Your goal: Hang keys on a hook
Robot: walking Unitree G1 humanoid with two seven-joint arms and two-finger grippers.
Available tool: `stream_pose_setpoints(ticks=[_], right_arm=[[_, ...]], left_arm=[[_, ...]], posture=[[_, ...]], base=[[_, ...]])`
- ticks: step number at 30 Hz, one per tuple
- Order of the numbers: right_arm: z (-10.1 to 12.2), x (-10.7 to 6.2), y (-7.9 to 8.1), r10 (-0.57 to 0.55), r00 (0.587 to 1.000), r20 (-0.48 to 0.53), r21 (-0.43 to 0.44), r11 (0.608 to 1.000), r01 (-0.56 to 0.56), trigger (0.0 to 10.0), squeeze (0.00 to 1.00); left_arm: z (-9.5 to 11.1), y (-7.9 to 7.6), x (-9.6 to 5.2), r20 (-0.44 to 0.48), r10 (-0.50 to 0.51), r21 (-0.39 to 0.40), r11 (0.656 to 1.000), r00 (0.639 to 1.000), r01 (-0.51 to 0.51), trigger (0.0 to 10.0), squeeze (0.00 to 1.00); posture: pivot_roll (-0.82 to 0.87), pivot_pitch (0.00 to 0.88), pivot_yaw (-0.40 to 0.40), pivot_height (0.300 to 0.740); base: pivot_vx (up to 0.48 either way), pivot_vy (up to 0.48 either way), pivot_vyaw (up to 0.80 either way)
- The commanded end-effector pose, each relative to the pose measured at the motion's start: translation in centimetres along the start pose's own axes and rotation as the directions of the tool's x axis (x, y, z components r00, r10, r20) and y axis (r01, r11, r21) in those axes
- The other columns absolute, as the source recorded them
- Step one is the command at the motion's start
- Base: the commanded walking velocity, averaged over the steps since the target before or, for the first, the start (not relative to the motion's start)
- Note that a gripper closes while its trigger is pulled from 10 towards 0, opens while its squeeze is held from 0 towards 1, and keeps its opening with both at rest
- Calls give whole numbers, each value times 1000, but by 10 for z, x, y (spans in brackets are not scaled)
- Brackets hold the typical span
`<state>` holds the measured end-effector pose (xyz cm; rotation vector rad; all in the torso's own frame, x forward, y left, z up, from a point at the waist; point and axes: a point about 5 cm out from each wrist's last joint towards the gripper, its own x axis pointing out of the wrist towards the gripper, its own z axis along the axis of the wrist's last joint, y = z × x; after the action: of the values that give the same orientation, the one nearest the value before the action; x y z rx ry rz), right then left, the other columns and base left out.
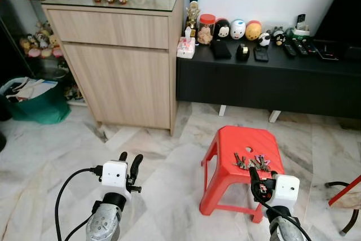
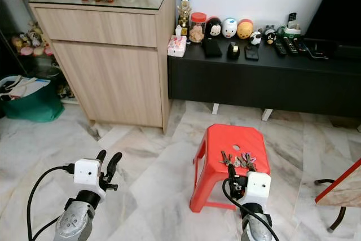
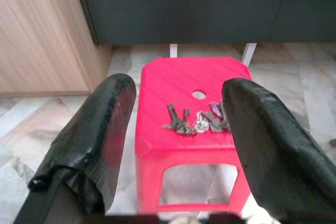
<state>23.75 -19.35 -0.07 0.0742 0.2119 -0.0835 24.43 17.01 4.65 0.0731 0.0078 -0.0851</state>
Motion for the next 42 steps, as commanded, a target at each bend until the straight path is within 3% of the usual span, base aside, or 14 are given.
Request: stream_pose_setpoints(ticks=[1, 6, 19, 34, 42], right_arm=[[13, 8, 1, 12, 999, 34, -13, 1000, -12, 10000, 0], [20, 13, -4, -8, 999, 36, -8, 1000, 8, 10000, 0], [22, 15, 6, -11, 999, 34, 16, 1000, 10, 10000, 0], [22, 16, 4, -17, 1000, 13, 12, 1000, 17, 10000, 0], [21, 17, 6, -16, 1000, -1, 11, 1000, 16, 10000, 0]], left_arm=[[0, -3, -2, -3, -18, -9, 1000, 1000, 18, 10000, 0], [2, -3, -5, -9, -13, -13, 1000, 1000, 13, 10000, 0], [4, -4, -3, -4, -33, -3, 999, 999, 33, 10000, 0], [3, -4, -2, -17, -34, 17, 999, 999, 35, 10000, 0], [4, -4, -2, -14, -27, 18, 999, 1000, 27, 10000, 0]], posture=[[-67, 0, -32, 740], [-59, 0, -34, 740], [-55, 0, -29, 740], [-52, 0, -38, 740], [-49, 0, -42, 740]], base=[[281, 0, 0], [297, 0, 0], [295, 0, 0], [0, 0, 0], [0, -456, 0]])
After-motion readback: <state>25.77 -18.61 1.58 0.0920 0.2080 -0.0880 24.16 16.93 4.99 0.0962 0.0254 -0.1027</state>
